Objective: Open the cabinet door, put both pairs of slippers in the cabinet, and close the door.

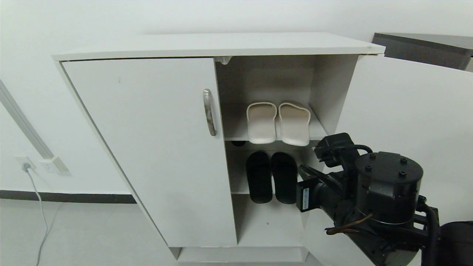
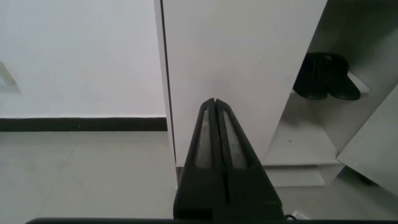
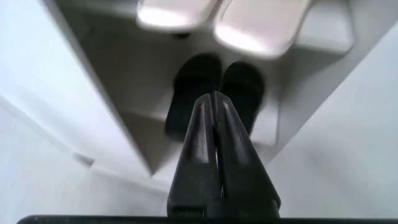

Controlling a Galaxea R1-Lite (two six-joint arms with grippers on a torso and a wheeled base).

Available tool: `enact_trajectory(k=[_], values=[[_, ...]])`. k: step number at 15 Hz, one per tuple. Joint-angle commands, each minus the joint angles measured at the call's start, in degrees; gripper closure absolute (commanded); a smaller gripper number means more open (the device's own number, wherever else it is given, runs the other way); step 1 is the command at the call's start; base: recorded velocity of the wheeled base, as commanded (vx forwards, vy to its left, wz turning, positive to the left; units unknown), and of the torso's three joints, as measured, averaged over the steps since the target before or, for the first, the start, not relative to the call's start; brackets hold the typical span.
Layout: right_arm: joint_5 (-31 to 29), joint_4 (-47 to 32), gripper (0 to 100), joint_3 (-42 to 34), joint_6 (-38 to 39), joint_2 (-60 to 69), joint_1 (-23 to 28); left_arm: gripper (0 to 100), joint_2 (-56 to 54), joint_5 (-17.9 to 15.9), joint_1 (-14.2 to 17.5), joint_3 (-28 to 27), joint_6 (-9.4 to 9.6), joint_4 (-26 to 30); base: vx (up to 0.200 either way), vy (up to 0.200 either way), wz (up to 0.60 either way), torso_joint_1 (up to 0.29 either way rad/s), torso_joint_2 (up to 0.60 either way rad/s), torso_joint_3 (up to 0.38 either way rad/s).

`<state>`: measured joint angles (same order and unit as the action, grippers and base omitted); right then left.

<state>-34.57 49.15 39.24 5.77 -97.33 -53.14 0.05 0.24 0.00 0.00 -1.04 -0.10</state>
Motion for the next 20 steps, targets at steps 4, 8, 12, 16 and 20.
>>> enact_trajectory(k=[4,8,12,16,20], values=[[0.7,1.1,100,-2.7,-0.7,-0.4,0.4,100,0.0,0.0,0.0,0.0,-0.02,0.0,-0.2,0.0,0.0,0.002,0.0,0.006],[2.2,1.1,100,-3.0,-0.6,-0.5,0.4,100,0.0,0.0,0.0,0.0,-0.02,0.0,-0.2,0.0,0.0,0.004,0.0,0.004],[2.3,1.2,100,-3.5,-0.6,-0.4,0.4,100,0.0,0.1,0.0,0.0,-0.02,0.0,-0.05,0.0,0.0,0.001,0.0,0.002],[2.3,1.2,100,-3.6,-0.6,-0.6,0.5,100,0.0,0.1,0.0,0.0,-0.02,0.0,0.0,0.0,0.0,0.0,0.0,0.0],[2.3,1.2,100,-3.8,-0.6,-0.6,0.7,100,0.0,0.1,0.0,0.0,-0.02,0.0,0.0,0.0,0.0,0.0,0.0,0.0]])
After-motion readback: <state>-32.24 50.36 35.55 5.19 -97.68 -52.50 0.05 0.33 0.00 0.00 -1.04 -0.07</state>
